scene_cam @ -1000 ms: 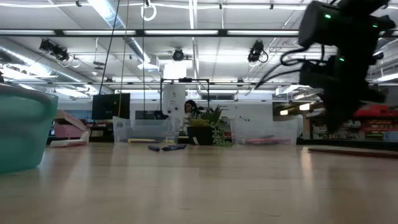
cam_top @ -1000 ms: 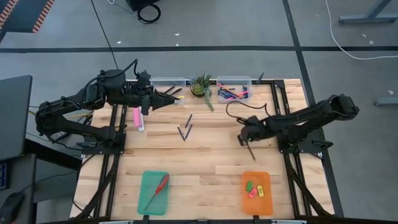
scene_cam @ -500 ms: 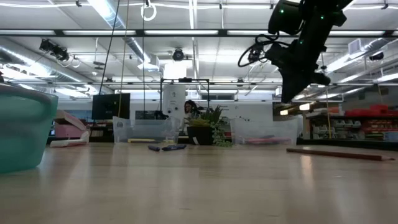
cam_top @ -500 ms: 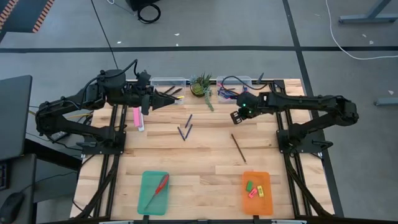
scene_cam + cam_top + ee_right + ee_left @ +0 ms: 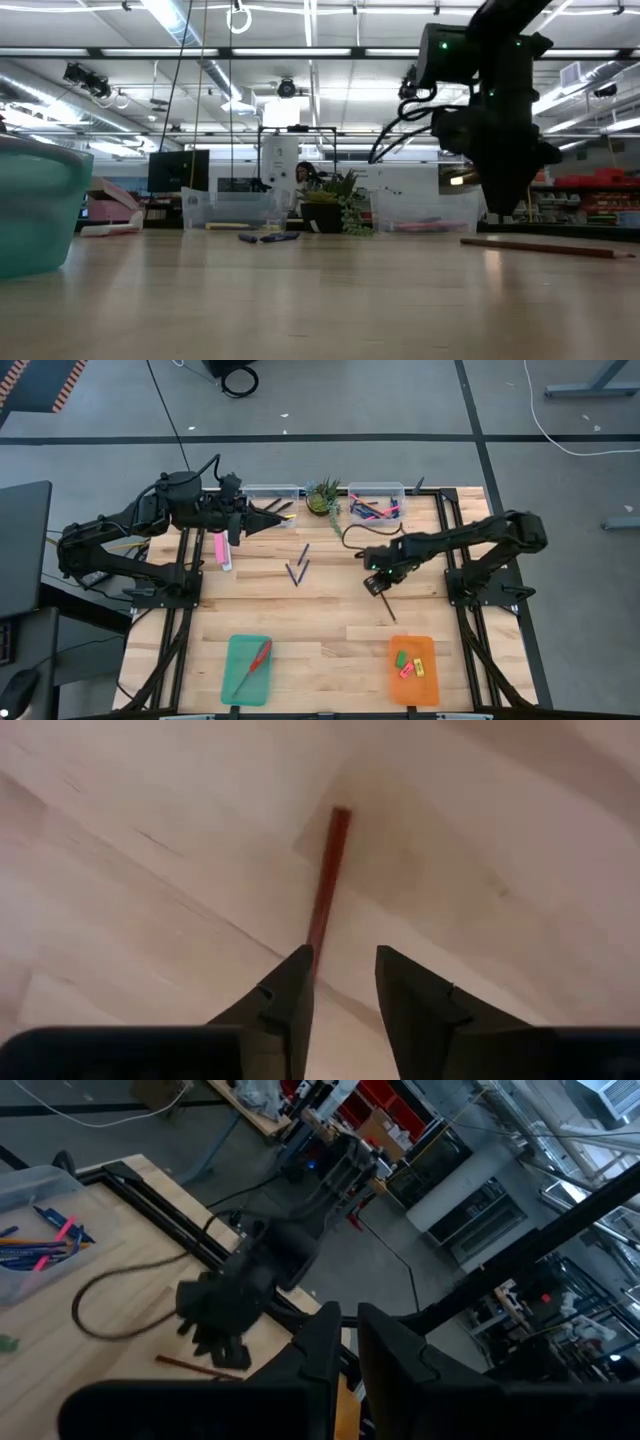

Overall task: Sort crayons/erasers/pens/pencils in bins
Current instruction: Put the brown pencil into the right transparent bin

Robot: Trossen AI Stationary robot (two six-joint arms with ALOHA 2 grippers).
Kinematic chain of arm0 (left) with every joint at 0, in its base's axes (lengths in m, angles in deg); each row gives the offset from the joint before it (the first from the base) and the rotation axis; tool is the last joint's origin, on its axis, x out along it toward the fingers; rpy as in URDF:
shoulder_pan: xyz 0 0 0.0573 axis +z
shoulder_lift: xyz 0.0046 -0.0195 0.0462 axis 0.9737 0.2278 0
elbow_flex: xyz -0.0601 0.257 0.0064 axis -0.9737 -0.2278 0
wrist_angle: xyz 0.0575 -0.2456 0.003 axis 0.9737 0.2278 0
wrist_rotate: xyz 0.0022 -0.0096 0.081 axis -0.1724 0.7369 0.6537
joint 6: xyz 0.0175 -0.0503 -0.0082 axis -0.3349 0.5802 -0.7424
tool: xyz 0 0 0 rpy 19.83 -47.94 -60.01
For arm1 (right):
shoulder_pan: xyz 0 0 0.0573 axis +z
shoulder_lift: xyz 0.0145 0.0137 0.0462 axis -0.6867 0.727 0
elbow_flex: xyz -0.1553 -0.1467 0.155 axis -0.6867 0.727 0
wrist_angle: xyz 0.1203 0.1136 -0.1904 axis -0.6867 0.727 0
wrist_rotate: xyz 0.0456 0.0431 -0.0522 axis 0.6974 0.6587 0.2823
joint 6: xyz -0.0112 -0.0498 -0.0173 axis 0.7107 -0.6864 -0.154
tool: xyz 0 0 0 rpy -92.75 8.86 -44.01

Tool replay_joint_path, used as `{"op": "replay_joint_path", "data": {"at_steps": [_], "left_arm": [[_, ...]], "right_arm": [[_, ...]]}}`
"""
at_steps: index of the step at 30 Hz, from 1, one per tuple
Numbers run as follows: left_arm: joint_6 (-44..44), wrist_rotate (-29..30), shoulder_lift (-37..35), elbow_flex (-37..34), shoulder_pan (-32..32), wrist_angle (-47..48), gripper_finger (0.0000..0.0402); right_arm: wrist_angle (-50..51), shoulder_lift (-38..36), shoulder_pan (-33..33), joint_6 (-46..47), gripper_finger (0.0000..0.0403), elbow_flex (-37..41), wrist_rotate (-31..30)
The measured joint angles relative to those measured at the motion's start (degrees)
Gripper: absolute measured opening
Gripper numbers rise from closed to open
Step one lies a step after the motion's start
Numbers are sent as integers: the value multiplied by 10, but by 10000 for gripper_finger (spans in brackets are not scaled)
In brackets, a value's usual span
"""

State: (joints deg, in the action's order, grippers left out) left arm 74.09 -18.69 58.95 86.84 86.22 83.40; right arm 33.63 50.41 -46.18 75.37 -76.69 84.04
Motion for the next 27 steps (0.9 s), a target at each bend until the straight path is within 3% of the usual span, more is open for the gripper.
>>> {"op": "replay_joint_path", "data": {"at_steps": [9, 18, 27], "left_arm": [[-3, -1, 0, 0, 0, 0, 48], [-9, -2, 0, 0, 0, 1, 50], [-9, -3, 0, 0, 0, 2, 49]], "right_arm": [[-20, 53, 44, 66, 115, -19, -35], [-30, 108, 82, 68, 114, -20, -37], [-31, 129, 86, 71, 84, -22, -52]]}}
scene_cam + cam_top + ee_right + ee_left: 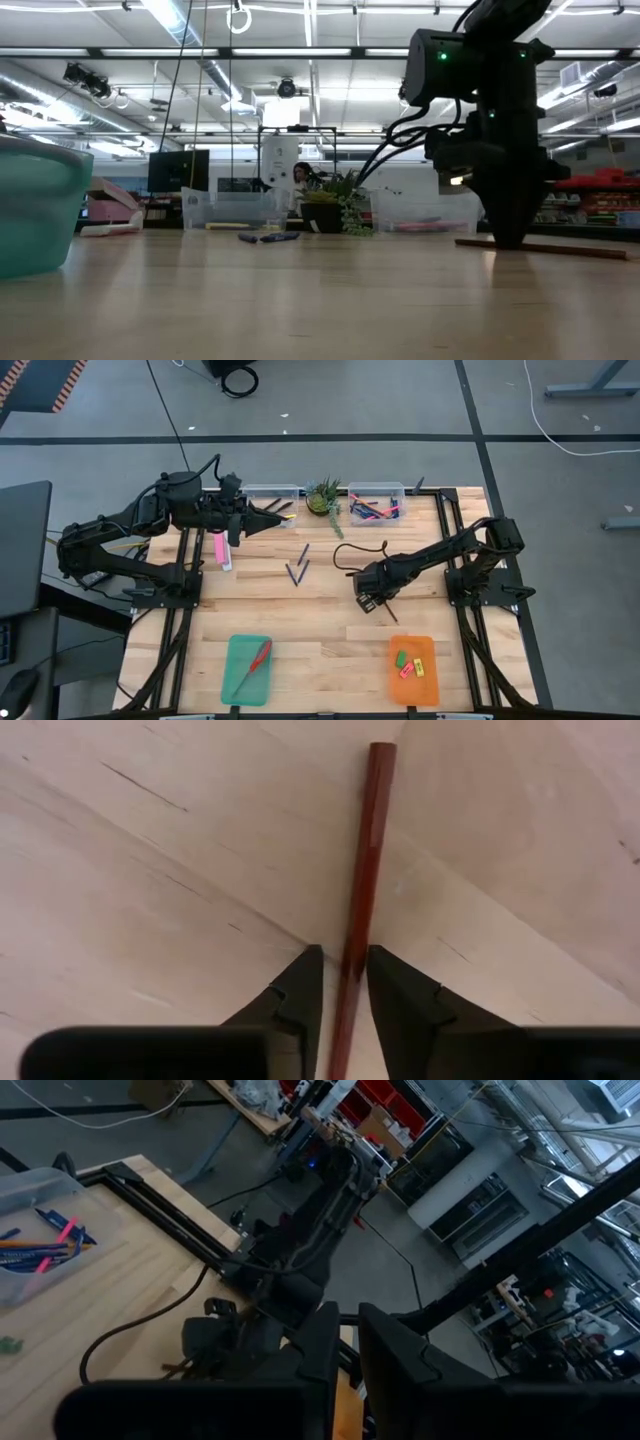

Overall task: Sort crayons/erasers/pens/pencils in bins
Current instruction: Put the brown pencil into the right transparent bin

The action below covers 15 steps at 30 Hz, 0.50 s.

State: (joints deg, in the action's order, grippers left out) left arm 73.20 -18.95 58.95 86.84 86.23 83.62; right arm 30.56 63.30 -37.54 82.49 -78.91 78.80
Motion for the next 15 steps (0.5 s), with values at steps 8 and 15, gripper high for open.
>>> {"op": "replay_joint_path", "data": {"at_steps": [8, 15], "left_arm": [[-3, 0, 0, 0, 0, 0, 48], [-9, 0, 0, 0, 0, 2, 46]], "right_arm": [[-24, -2, -3, -28, 26, 15, -15], [-30, -5, -11, -83, 32, 19, -21]]}}
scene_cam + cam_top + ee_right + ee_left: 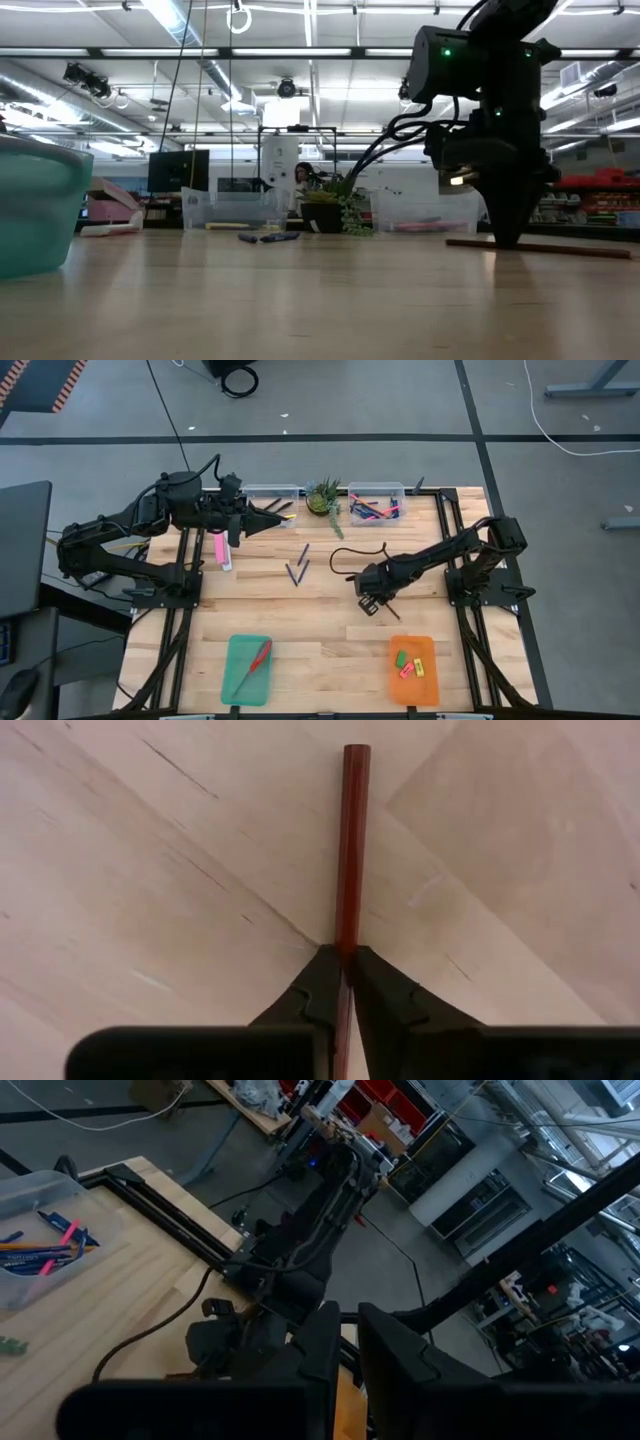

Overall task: Sort crayons/erasers/pens/pencils in bins
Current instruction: Put the brown pencil into the right transparent bin

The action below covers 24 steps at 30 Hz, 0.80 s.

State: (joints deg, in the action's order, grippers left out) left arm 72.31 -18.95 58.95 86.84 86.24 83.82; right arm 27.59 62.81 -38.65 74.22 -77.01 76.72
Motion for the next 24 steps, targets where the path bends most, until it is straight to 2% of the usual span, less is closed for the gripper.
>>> {"op": "replay_joint_path", "data": {"at_steps": [3, 5, 7, 12, 18, 20, 24], "left_arm": [[3, 0, 0, 0, 0, 0, 44], [3, 0, 0, 0, 0, 0, 42], [4, 0, 0, 0, 0, 0, 40], [11, 3, 0, 0, 0, -2, 39], [13, 6, 0, 0, 0, -2, 38], [13, 6, 0, 0, 0, -2, 36], [10, 7, 0, 0, 0, -2, 35]], "right_arm": [[-4, -18, -8, -20, 25, -2, -5], [-19, -34, -17, -38, 18, -6, -66], [-12, -60, -29, -42, 12, -14, -94], [1, -112, -63, -67, 7, -19, -80], [20, -179, -138, -120, 6, -69, -111], [19, -188, -176, -139, 6, -89, -101], [36, -173, -239, -165, 7, -118, 1]]}}
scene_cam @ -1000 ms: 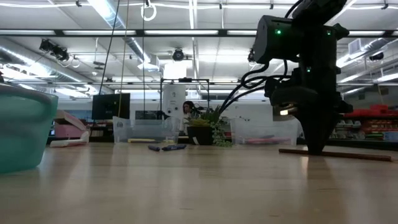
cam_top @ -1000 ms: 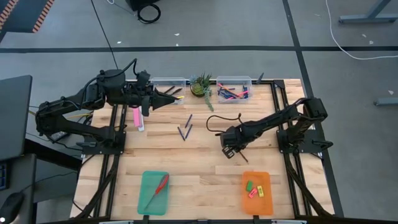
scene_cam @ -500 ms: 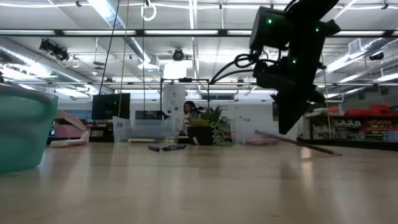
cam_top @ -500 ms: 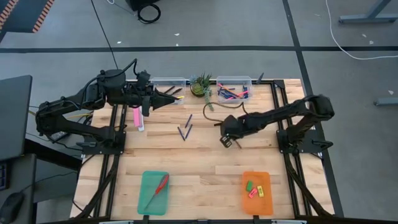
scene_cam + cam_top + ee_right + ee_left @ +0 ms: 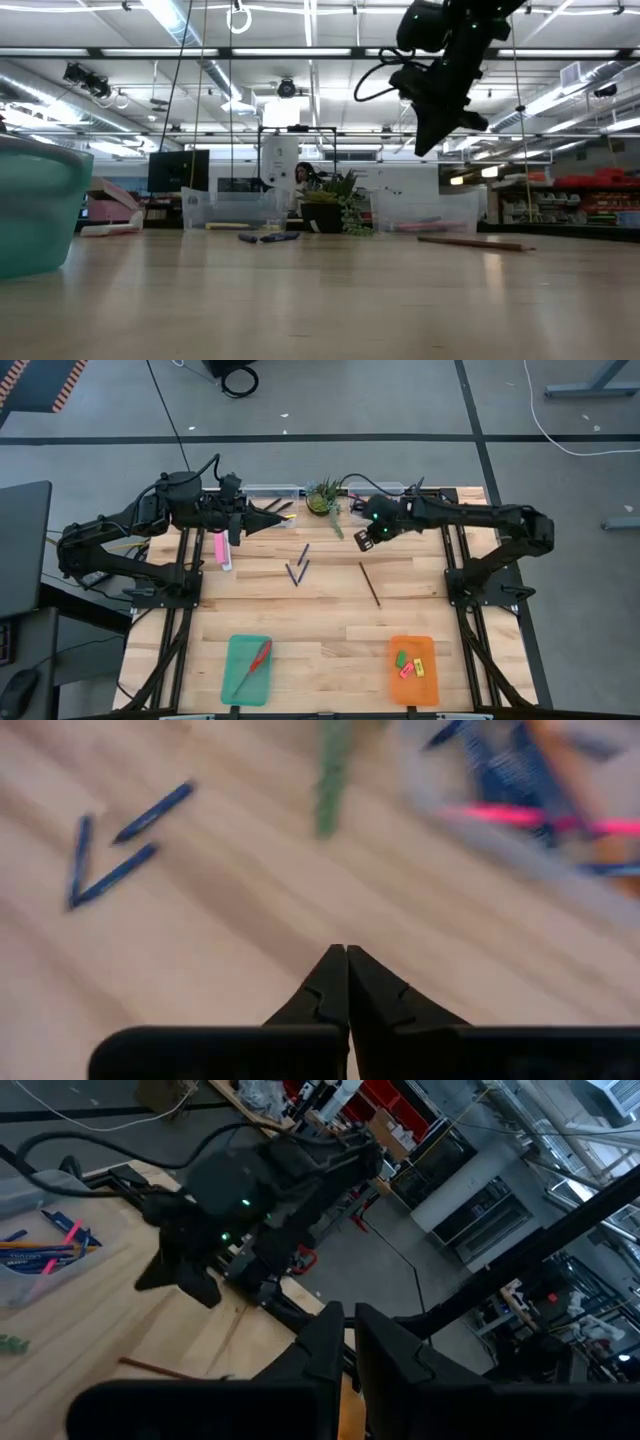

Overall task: Sort crayons/erasers/pens/pencils in bins
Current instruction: Put the brown pencil into the right transparent bin

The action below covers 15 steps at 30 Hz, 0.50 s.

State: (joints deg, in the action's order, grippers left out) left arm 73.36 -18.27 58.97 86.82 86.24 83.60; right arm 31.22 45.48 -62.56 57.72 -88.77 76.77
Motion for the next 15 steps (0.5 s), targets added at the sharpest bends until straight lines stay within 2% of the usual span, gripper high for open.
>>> {"op": "replay_joint_path", "data": {"at_steps": [3, 5, 10, 15], "left_arm": [[-10, 0, 0, 0, 0, 0, 38], [-16, 0, 0, 0, 0, 0, 40], [-40, 0, 0, 0, 0, -1, 37], [-44, 2, 0, 0, 1, -2, 36]], "right_arm": [[26, 23, -10, -11, 19, -11, 71], [52, 41, 4, -15, 34, -17, 88], [106, 87, 75, -14, 74, -24, 96], [104, 119, 153, 70, 105, -24, 88]]}}
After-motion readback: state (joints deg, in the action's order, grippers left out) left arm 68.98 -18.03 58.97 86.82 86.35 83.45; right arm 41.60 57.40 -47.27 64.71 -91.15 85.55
